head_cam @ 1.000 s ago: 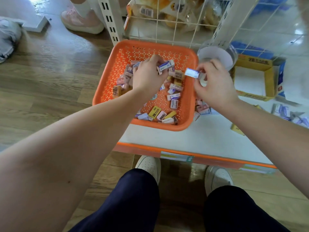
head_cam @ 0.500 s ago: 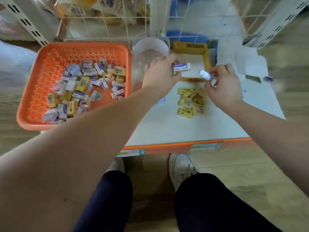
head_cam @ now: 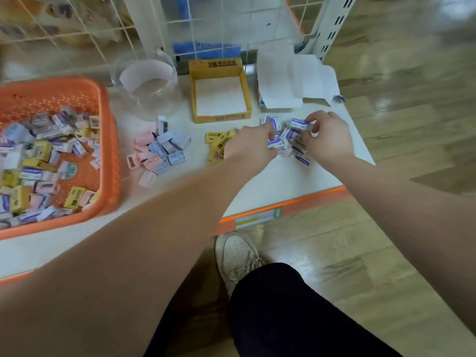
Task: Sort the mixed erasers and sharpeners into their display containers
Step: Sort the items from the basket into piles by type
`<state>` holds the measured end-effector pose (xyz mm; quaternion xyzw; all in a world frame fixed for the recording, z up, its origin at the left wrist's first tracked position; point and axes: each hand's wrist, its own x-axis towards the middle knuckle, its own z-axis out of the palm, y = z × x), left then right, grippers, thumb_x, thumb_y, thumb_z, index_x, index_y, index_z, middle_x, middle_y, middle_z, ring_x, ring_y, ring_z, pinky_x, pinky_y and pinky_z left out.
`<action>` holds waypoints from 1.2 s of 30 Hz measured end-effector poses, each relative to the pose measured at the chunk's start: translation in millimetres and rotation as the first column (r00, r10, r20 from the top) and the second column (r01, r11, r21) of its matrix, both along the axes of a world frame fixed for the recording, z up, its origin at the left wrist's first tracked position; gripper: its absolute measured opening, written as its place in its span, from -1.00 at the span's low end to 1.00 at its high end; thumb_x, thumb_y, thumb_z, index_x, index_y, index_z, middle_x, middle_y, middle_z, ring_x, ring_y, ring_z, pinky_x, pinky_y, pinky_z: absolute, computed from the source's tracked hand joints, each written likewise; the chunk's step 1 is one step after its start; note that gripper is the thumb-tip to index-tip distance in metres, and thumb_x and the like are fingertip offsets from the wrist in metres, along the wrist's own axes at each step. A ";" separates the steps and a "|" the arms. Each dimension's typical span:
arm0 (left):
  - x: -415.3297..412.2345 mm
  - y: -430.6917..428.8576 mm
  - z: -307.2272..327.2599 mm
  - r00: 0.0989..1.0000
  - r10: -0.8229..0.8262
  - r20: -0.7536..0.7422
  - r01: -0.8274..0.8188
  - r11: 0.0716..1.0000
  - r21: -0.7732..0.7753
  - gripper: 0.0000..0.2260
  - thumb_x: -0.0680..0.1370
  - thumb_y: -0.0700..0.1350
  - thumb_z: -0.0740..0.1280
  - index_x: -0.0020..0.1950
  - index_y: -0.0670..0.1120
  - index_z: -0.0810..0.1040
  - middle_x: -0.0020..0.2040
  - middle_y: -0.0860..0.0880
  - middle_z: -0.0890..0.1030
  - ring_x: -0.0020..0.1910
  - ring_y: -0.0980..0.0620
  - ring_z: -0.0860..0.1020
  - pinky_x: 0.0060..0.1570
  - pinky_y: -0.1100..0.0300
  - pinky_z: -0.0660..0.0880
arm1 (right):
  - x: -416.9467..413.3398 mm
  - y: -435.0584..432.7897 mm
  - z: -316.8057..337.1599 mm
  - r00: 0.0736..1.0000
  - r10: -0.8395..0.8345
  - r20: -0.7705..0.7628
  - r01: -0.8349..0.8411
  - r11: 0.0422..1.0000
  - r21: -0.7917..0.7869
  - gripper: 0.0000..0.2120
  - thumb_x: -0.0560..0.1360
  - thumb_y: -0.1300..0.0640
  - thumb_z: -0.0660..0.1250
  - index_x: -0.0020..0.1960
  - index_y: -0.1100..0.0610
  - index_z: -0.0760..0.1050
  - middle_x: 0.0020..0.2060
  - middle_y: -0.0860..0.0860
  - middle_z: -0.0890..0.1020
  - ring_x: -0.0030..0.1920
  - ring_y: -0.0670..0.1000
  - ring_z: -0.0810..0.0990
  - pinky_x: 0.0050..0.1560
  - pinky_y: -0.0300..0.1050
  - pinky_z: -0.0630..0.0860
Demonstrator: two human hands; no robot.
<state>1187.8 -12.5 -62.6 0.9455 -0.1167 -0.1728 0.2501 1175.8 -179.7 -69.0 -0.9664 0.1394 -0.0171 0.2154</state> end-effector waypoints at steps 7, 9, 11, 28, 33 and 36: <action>-1.5 -5.9 3.2 0.995 0.069 -0.072 -0.079 0.987 -0.140 -0.72 0.51 -0.08 0.30 0.20 0.04 0.37 -0.04 -0.06 0.63 -0.08 -0.08 0.56 -0.22 0.01 0.57 | 6.2 4.3 1.4 1.000 0.000 0.031 -0.002 0.996 0.091 -0.73 0.51 0.15 0.25 0.21 0.10 0.46 0.01 0.01 0.60 -0.16 0.02 0.48 -0.13 -0.17 0.40; -1.1 2.5 7.4 0.991 0.092 -0.092 -0.108 0.975 -0.192 -0.68 0.51 -0.11 0.30 0.24 0.05 0.36 -0.06 -0.04 0.64 -0.12 -0.05 0.57 -0.21 0.03 0.59 | 7.2 8.0 4.0 0.998 0.000 0.059 -0.005 0.996 0.088 -0.72 0.51 0.18 0.23 0.21 0.11 0.47 0.03 0.04 0.58 -0.12 0.05 0.50 -0.11 -0.16 0.40; 0.5 16.1 11.1 0.991 0.101 -0.086 -0.117 0.968 -0.222 -0.68 0.52 -0.10 0.31 0.26 0.06 0.37 -0.08 0.04 0.63 -0.14 0.00 0.56 -0.29 0.11 0.56 | 9.1 15.2 6.3 0.995 0.012 0.098 -0.022 0.995 0.097 -0.73 0.51 0.20 0.22 0.20 0.13 0.47 0.03 0.06 0.57 -0.09 0.08 0.52 -0.09 -0.13 0.42; 23.4 177.1 40.0 0.908 0.284 0.307 -0.228 0.952 -0.206 -0.71 0.50 -0.09 0.26 0.23 -0.01 0.45 0.08 0.08 0.55 -0.01 0.02 0.47 -0.05 0.10 0.47 | 34.6 153.7 23.1 0.911 0.373 0.177 -0.389 0.919 0.066 -0.78 0.50 0.17 0.27 0.14 0.14 0.50 0.04 0.07 0.53 -0.09 -0.01 0.49 -0.09 -0.31 0.27; 26.0 235.4 45.4 0.828 0.417 0.375 -0.332 0.903 -0.272 -0.75 0.49 -0.09 0.25 0.17 -0.02 0.47 0.02 0.06 0.56 -0.01 0.00 0.50 -0.13 0.20 0.37 | 40.7 211.0 32.4 0.880 0.423 0.214 -0.451 0.886 0.105 -0.77 0.48 0.17 0.28 0.14 0.15 0.51 0.03 0.08 0.53 -0.08 -0.06 0.45 -0.10 -0.34 0.25; 19.7 272.3 43.0 0.798 0.497 0.339 -0.412 0.862 -0.295 -0.76 0.49 -0.10 0.27 0.15 -0.01 0.48 -0.01 0.09 0.57 -0.08 0.02 0.51 -0.16 0.20 0.40 | 43.2 250.6 41.3 0.857 0.448 0.254 -0.495 0.853 0.167 -0.76 0.47 0.17 0.30 0.12 0.16 0.52 -0.01 0.03 0.50 -0.11 -0.07 0.43 -0.08 -0.35 0.30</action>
